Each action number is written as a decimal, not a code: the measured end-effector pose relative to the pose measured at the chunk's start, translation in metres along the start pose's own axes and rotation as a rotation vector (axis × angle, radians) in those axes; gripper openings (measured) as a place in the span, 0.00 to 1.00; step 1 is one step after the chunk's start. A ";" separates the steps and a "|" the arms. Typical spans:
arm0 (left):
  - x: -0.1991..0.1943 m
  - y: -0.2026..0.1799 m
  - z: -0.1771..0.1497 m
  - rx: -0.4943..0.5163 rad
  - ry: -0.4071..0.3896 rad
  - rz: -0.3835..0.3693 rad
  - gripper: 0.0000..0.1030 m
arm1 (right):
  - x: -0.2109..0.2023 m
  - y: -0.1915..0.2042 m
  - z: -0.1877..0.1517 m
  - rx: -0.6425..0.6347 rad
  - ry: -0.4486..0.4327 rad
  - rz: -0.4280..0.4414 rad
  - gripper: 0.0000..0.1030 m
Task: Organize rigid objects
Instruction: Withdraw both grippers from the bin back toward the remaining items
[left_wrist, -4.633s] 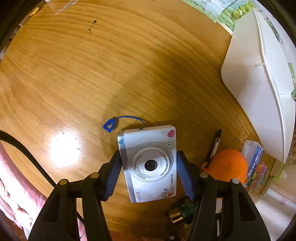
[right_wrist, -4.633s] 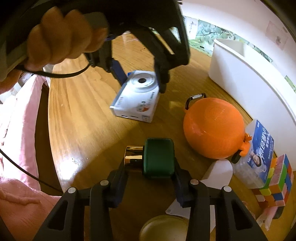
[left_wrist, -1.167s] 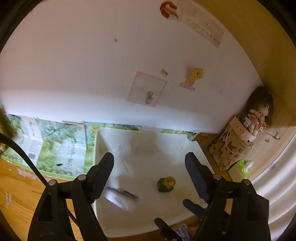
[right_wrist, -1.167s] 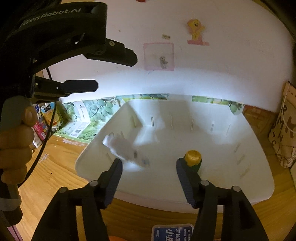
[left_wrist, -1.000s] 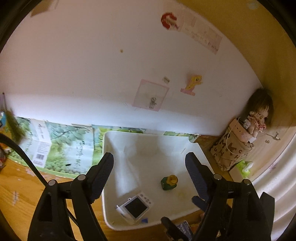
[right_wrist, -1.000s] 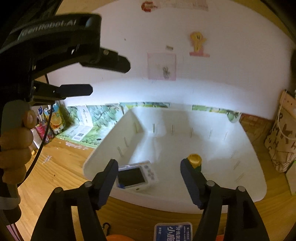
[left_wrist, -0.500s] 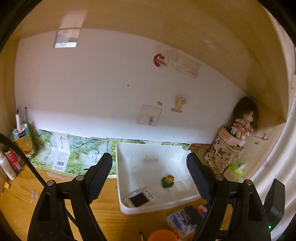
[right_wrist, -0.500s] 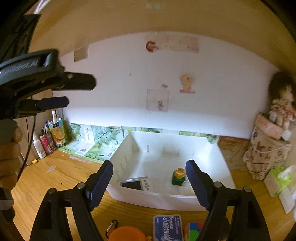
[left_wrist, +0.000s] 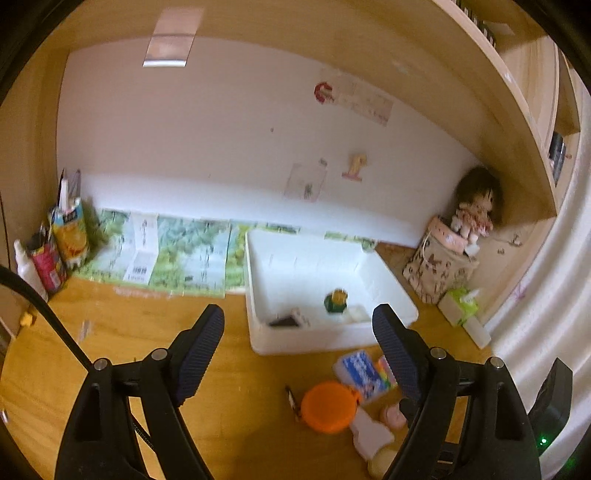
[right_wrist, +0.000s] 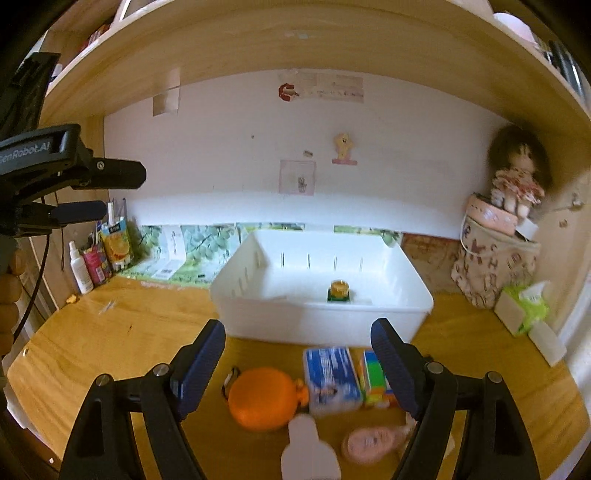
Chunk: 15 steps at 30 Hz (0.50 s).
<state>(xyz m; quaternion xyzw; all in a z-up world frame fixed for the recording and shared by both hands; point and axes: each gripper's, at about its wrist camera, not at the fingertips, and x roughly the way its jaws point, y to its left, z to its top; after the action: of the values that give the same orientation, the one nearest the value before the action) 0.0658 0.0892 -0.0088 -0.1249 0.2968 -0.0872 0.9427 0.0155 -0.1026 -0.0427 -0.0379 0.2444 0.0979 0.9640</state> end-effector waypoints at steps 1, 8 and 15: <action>-0.001 0.000 -0.004 -0.003 0.007 -0.001 0.82 | -0.003 0.001 -0.005 -0.001 0.009 -0.001 0.79; -0.011 -0.002 -0.027 -0.016 0.057 -0.024 0.82 | -0.020 0.000 -0.034 -0.038 0.068 -0.027 0.79; -0.013 -0.007 -0.049 0.018 0.108 -0.024 0.82 | -0.027 -0.003 -0.050 -0.087 0.078 -0.075 0.79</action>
<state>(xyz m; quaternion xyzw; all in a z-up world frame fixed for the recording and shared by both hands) 0.0267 0.0767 -0.0386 -0.1152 0.3448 -0.1077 0.9253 -0.0308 -0.1167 -0.0736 -0.0925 0.2759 0.0705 0.9541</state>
